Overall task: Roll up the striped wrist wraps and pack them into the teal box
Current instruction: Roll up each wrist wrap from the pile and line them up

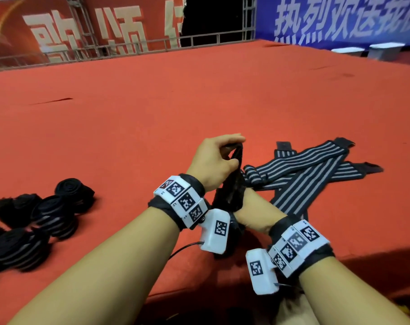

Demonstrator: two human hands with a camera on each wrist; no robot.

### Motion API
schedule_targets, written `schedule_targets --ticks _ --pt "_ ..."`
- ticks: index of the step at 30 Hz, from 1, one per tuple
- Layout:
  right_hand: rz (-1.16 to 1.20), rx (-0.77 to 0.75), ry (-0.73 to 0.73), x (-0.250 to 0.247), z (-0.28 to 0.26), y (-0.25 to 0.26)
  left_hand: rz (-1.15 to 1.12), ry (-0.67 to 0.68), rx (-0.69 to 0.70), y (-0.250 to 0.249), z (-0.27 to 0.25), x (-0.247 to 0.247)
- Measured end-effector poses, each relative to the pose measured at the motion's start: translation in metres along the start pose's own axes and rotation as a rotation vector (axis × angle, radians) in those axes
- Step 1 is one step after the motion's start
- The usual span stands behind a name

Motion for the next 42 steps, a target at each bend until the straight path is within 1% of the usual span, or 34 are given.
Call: schedule_targets --ticks 2,5,7,8,10,11,12,13,15,16,19,21,24,26,28,30,31,32,33,35,36,38,42 --pt "-0.042 0.013 0.072 0.006 0.001 -0.002 0.030 -0.107 0.009 0.003 0.003 -0.019" --pt "-0.062 0.086 0.190 0.013 0.002 -0.007 0.055 -0.231 0.043 0.009 0.006 -0.043" --pt "-0.114 0.125 0.245 0.019 0.003 -0.009 0.017 -0.257 0.062 0.008 0.008 -0.053" --pt "-0.139 0.123 0.243 0.022 0.004 -0.010 -0.003 -0.227 0.060 0.006 0.008 -0.054" --pt "-0.126 0.091 0.224 0.027 0.007 -0.007 -0.004 -0.058 0.028 0.004 0.005 -0.048" --pt "-0.118 0.086 0.210 0.030 0.009 -0.005 0.047 0.037 -0.009 0.006 0.004 -0.043" --pt "-0.110 0.080 0.185 0.032 0.011 -0.004 0.159 0.097 -0.046 0.008 0.002 -0.039" --pt "-0.096 0.086 0.158 0.033 0.012 -0.001 0.310 0.112 -0.069 0.012 0.000 -0.038" --pt "-0.052 0.083 0.075 0.032 0.014 0.001 0.574 0.055 -0.112 0.021 -0.005 -0.044" --pt "-0.038 0.072 0.033 0.031 0.015 0.003 0.638 0.030 -0.148 0.025 -0.007 -0.048" --pt "0.032 0.059 -0.038 0.029 0.016 0.005 0.730 0.006 -0.258 0.040 -0.014 -0.060" --pt "0.075 0.065 -0.081 0.031 0.017 0.004 0.780 -0.023 -0.302 0.044 -0.018 -0.067" --pt "0.151 0.081 -0.149 0.038 0.023 -0.002 0.782 -0.106 -0.327 0.047 -0.023 -0.083" --pt "0.157 0.079 -0.180 0.040 0.028 -0.004 0.814 -0.181 -0.347 0.048 -0.026 -0.094" --pt "0.147 0.067 -0.210 0.042 0.033 -0.009 0.836 -0.279 -0.416 0.051 -0.032 -0.106" --pt "0.162 0.055 -0.191 0.046 0.038 -0.014 0.843 -0.362 -0.472 0.053 -0.038 -0.116" --pt "0.171 0.056 -0.192 0.048 0.039 -0.012 0.845 -0.369 -0.470 0.055 -0.040 -0.119" --pt "0.176 0.062 -0.199 0.049 0.039 -0.007 0.820 -0.348 -0.444 0.057 -0.041 -0.120" --pt "0.189 0.048 -0.208 0.050 0.038 0.004 0.746 -0.305 -0.392 0.060 -0.041 -0.119" --pt "0.217 0.010 -0.198 0.053 0.037 0.013 0.471 -0.180 -0.266 0.062 -0.042 -0.116" --pt "0.231 -0.003 -0.197 0.053 0.037 0.016 0.375 -0.115 -0.214 0.061 -0.044 -0.112" --pt "0.286 -0.024 -0.210 0.053 0.035 0.023 0.328 -0.030 -0.139 0.055 -0.049 -0.106" --pt "0.324 -0.062 -0.226 0.049 0.032 0.039 0.154 -0.011 -0.092 0.044 -0.056 -0.105"
Point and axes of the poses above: each hand's wrist, its own z-axis towards the middle knuckle, its own x-axis out of the palm, y = z × x, the point moved 4 cm from there along z, towards the middle knuckle, and after that the axes turned 6 degrees about -x, right-handed, at the moved point
